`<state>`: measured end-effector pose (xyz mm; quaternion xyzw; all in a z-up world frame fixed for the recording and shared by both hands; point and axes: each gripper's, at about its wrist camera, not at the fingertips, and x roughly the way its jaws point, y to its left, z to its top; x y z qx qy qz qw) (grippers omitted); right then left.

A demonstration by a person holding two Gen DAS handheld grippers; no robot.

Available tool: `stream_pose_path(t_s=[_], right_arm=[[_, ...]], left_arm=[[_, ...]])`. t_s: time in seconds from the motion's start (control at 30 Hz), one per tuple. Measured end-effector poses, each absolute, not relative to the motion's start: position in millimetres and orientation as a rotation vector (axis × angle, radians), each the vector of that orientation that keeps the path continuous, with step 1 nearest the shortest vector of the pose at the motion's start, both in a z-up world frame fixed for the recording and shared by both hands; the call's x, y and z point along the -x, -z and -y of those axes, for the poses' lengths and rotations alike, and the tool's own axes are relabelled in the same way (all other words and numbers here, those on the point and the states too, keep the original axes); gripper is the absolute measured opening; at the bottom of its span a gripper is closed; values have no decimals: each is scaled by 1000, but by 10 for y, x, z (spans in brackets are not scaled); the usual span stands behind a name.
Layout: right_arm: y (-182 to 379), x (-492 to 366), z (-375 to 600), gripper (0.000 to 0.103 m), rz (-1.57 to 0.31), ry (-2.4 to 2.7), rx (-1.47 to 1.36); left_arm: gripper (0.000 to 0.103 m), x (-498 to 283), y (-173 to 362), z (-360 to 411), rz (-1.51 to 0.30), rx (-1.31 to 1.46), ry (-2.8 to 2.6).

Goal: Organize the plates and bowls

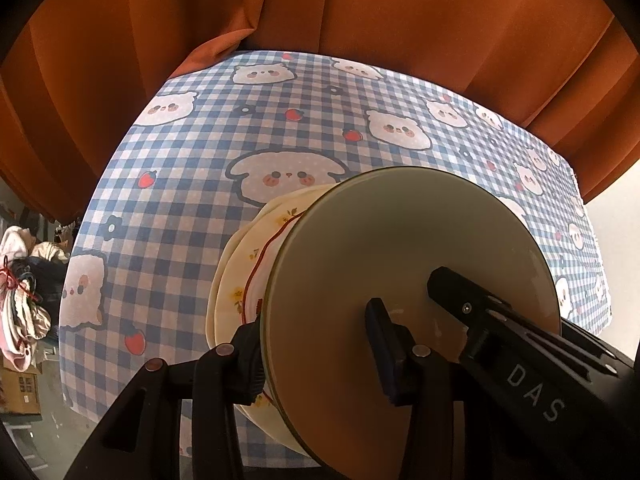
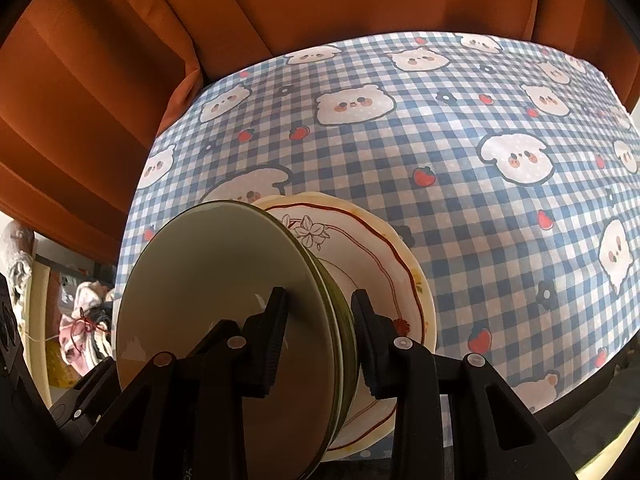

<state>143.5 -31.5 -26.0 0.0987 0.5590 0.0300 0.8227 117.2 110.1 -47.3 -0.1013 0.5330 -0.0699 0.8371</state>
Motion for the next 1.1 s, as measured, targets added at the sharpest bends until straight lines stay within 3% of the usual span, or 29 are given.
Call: stream_pose_path(t_s=[0.23,0.47,0.57,0.8,0.93,1.1], right_arm=[[242,-1415,284,38,-1183,-74,-142],[190,-1335,375,60,-1156,-103,-97],[125,-1293,450,63,-1130,-130,-91],[-195,-1130,602,66,-1033,-199,-78],[-401,-938,788,75,-932,-218,-82],[-484,-652,1069,79,-841,-230,-87]], left_arm=[[57,-1078,495,-1124,-1120,230,82],[70,-896,351,-1066,-1045,211,-24],[77,-813,256,-1023,-1000,185,-69],[85,-525,-92,-894,-844,170,-136],[86,-340,-207,-793,-757,168,-154],[86,-106,-212,-553,-688,141,-128]])
